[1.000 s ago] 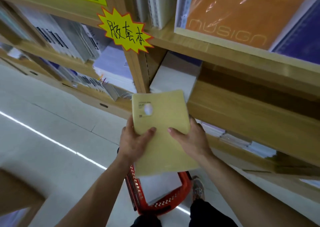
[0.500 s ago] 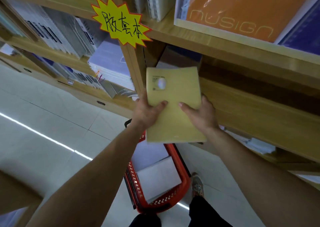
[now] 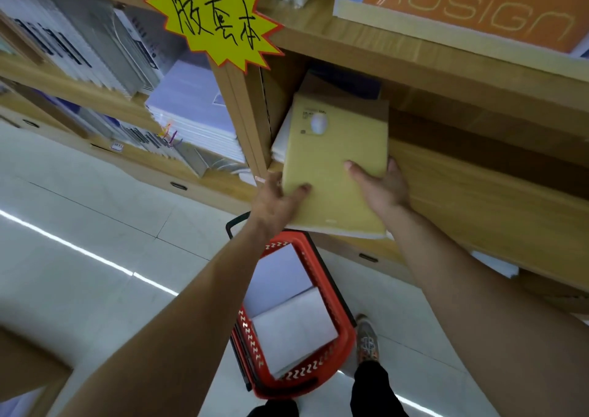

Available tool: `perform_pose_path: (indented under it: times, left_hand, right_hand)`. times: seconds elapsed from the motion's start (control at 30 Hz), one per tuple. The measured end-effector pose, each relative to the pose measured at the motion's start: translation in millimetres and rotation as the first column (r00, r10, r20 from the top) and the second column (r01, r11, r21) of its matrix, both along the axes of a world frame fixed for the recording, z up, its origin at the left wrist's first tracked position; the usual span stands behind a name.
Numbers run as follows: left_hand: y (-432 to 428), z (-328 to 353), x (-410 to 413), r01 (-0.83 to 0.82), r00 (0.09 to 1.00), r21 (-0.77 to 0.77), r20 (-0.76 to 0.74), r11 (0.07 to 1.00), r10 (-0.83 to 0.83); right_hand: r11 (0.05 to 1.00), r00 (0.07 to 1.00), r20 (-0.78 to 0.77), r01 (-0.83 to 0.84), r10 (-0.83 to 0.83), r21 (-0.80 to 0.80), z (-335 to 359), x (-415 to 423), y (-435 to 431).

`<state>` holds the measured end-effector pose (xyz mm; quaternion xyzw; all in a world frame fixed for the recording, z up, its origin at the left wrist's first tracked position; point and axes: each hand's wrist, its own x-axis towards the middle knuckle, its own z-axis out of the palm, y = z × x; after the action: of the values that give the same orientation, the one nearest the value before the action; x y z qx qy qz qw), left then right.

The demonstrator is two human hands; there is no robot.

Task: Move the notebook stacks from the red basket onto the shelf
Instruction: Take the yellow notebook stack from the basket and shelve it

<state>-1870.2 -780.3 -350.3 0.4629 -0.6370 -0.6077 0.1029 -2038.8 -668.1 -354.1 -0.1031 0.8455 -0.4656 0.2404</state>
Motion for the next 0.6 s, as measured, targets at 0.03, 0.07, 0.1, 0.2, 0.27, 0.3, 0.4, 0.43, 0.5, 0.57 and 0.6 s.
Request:
perform_pose_path:
  times: [0.03,0.07,0.1,0.2,0.27,0.3,0.4,0.43,0.5,0.57,0.6]
  left_hand:
    - [7,-1,7,0.015,1.0,-0.021,0.001,1.0,-0.015]
    - [12,0,11,0.014,1.0,-0.049,-0.009,0.999,-0.015]
    - [13,-1,12,0.014,1.0,-0.08,-0.009,0.997,-0.014]
    - [3,8,5,0.027,1.0,-0.138,-0.009,0.99,-0.029]
    - [-13,10,-6,0.035,0.999,-0.133,-0.018,0.991,-0.038]
    - [-22,12,-13,0.041,0.999,-0.132,-0.015,0.99,-0.043]
    - [-48,21,-36,0.025,1.0,-0.176,-0.007,0.984,-0.026]
    - [-54,24,-42,0.0,1.0,-0.193,-0.001,0.981,0.0]
    - [-57,25,-44,-0.045,0.998,-0.212,0.021,0.976,0.051]
    - [-48,16,-32,-0.076,0.994,-0.24,0.053,0.968,0.091]
    - [-39,11,-23,-0.08,0.992,-0.261,0.078,0.962,0.104]
  right_hand:
    - [1.0,1.0,-0.006,0.004,-0.004,-0.007,1,2,1]
    - [1.0,1.0,-0.007,0.004,-0.004,-0.023,1,4,4]
    - [0.999,1.0,-0.004,-0.01,0.01,-0.044,1,8,9]
    - [0.993,0.997,0.005,-0.076,0.076,-0.091,-2,21,24]
    - [0.994,0.999,0.006,-0.035,0.036,-0.104,-3,22,20]
    - [0.992,1.0,0.012,-0.004,0.006,-0.127,-2,20,14]
    - [0.982,0.998,0.014,0.066,-0.065,-0.175,-1,2,-15]
    - [0.981,0.997,0.01,0.077,-0.076,-0.177,-2,-4,-24]
    - [0.982,0.998,0.002,0.069,-0.069,-0.177,0,-9,-31]
    - [0.988,1.0,0.0,0.014,-0.014,-0.152,0,-1,-27]
    - [0.99,1.0,0.005,-0.02,0.02,-0.142,-4,2,-22]
